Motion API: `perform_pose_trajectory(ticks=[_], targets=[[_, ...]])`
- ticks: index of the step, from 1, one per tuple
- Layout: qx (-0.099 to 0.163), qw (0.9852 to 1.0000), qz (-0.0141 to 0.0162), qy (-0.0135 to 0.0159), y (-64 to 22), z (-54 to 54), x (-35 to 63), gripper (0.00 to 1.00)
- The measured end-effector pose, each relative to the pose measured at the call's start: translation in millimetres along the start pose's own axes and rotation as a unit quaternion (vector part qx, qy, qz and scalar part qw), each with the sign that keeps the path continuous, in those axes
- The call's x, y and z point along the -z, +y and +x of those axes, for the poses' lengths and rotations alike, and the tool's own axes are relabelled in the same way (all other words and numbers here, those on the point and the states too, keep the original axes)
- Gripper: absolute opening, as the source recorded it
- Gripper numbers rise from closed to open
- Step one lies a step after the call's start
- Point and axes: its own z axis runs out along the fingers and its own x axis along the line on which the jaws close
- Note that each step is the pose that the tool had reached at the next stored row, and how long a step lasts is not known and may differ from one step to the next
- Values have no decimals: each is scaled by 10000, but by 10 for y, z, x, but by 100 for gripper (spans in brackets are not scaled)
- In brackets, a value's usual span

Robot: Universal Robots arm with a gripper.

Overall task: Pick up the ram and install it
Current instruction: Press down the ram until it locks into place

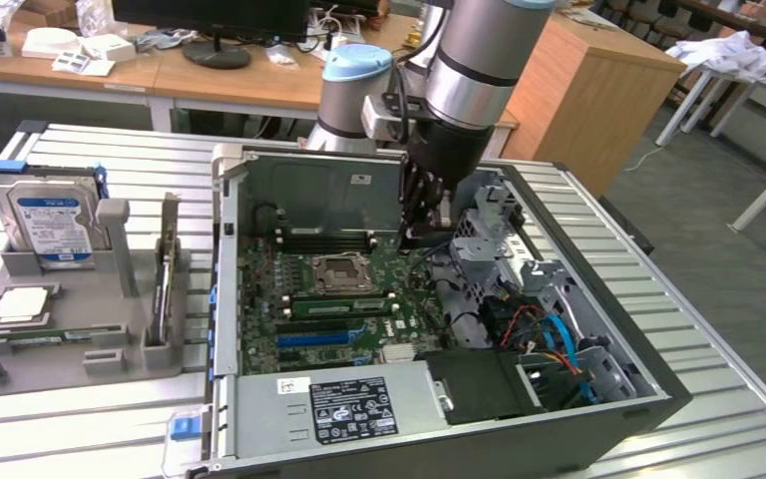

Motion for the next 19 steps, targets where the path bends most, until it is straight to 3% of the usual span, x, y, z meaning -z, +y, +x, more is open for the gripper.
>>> perform_pose_trajectory(ticks=[19], targets=[[0,10000,3,0,-8,10,-269,11]])
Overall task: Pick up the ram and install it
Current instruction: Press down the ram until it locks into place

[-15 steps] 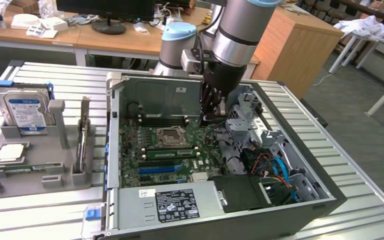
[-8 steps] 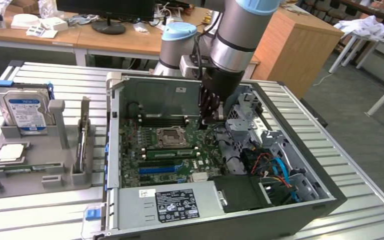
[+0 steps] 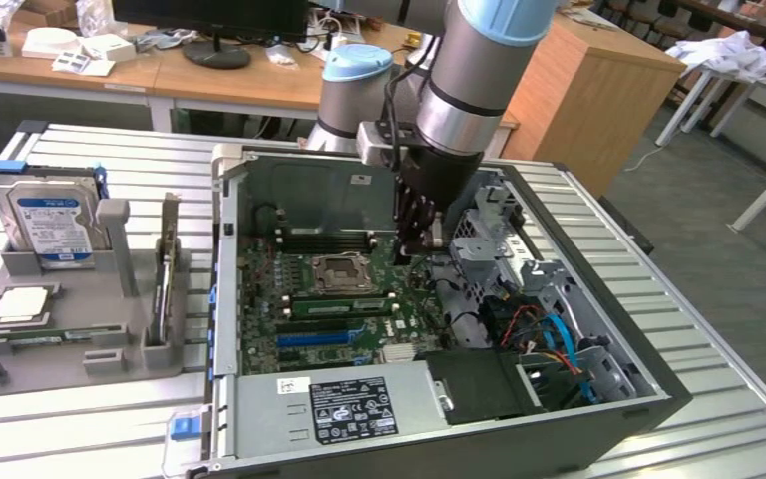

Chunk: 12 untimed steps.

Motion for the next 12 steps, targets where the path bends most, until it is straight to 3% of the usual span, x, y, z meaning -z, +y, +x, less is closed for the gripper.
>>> perform_pose_trajectory(ticks=[12], targets=[[0,10000,1,0,-5,5,-150,11]])
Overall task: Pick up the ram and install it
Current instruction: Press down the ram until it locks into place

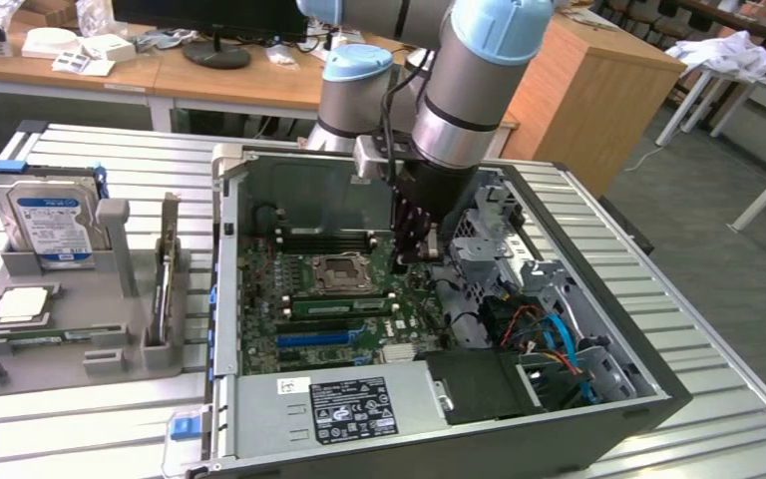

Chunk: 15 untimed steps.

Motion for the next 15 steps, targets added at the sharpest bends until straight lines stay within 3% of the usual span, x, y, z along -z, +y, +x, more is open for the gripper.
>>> perform_pose_trajectory(ticks=[15], targets=[[0,10000,1,-3,-2,2,-70,11]])
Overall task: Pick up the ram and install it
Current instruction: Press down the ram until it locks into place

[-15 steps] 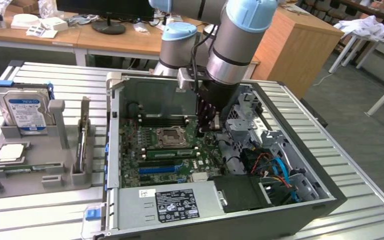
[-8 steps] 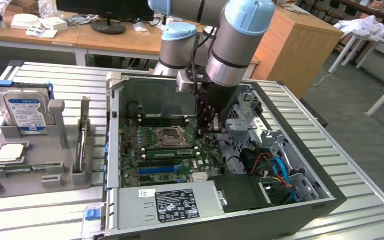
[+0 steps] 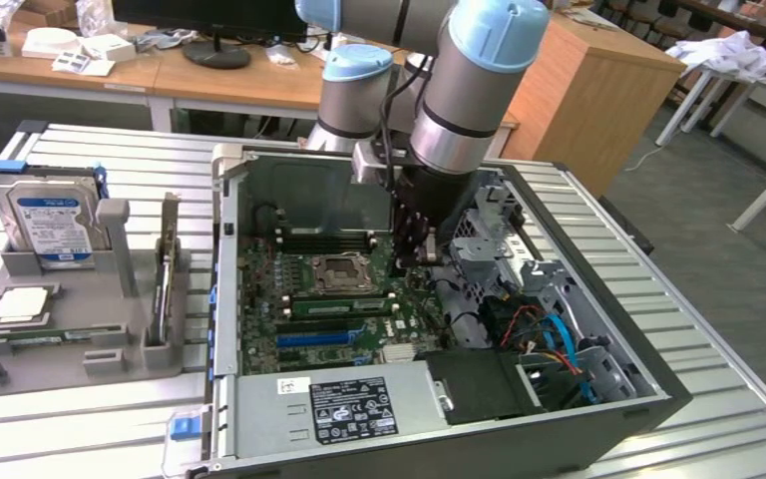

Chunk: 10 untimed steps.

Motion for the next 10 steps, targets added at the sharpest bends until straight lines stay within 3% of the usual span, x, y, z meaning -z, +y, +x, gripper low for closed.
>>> perform_pose_trajectory(ticks=[10], targets=[[0,10000,-1,4,-1,3,-44,11]])
